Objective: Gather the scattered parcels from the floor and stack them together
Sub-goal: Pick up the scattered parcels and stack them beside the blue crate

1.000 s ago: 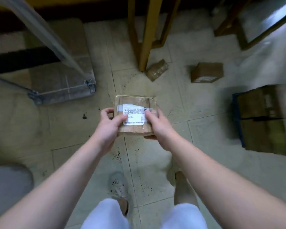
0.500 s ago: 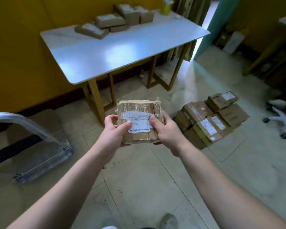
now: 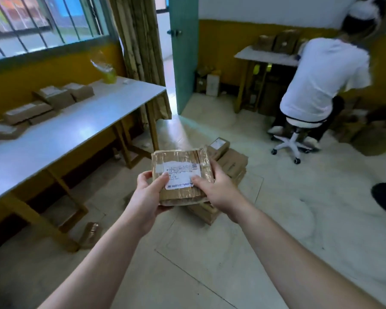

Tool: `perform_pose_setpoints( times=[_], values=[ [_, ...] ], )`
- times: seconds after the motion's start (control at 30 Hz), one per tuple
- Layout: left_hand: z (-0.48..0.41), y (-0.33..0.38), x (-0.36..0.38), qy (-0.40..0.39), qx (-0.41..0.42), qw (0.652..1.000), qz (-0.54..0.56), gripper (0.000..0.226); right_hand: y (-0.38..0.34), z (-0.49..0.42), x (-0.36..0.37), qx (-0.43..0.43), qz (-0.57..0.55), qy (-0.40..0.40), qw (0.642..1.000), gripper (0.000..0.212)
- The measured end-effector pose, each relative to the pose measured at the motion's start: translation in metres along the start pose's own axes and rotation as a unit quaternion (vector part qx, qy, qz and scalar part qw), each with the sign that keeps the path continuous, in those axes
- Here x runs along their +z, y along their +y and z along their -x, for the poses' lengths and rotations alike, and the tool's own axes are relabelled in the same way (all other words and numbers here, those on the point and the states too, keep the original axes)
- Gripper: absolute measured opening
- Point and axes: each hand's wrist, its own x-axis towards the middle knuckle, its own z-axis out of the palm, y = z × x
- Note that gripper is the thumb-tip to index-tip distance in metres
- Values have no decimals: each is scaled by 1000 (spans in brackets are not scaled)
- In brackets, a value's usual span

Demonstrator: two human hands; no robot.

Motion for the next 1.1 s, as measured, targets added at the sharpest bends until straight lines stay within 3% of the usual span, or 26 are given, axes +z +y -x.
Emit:
perform_pose_setpoints(
  times=[0.17, 0.33, 0.43, 0.6, 0.8, 0.97, 1.1],
  values=[
    [-36, 8, 65, -66, -12, 998, 3, 54, 4, -20, -58, -4, -19, 63, 998, 46],
    [-102, 20, 115, -90, -5, 996, 16, 48, -9, -74, -105, -14, 33, 111, 993, 60],
    [-160, 37, 140, -80, -1, 996, 24, 44, -20, -121, -132, -28, 88, 109, 990, 73],
    [-242, 70, 173, -81, 2, 997, 0, 41, -34, -198, -174, -22, 234, 53, 971, 114],
    [-305, 91, 202, -46, 3, 998, -52, 44, -32, -283, -209, -71, 333, -2, 940, 103],
    [-349, 87, 221, 36, 14, 993, -110, 46, -20, -363, -230, -111, 465, -61, 876, 104],
    [-369, 77, 228, 103, -16, 988, -115, 43, -12, -414, -246, -171, 491, -147, 842, 95]
  ],
)
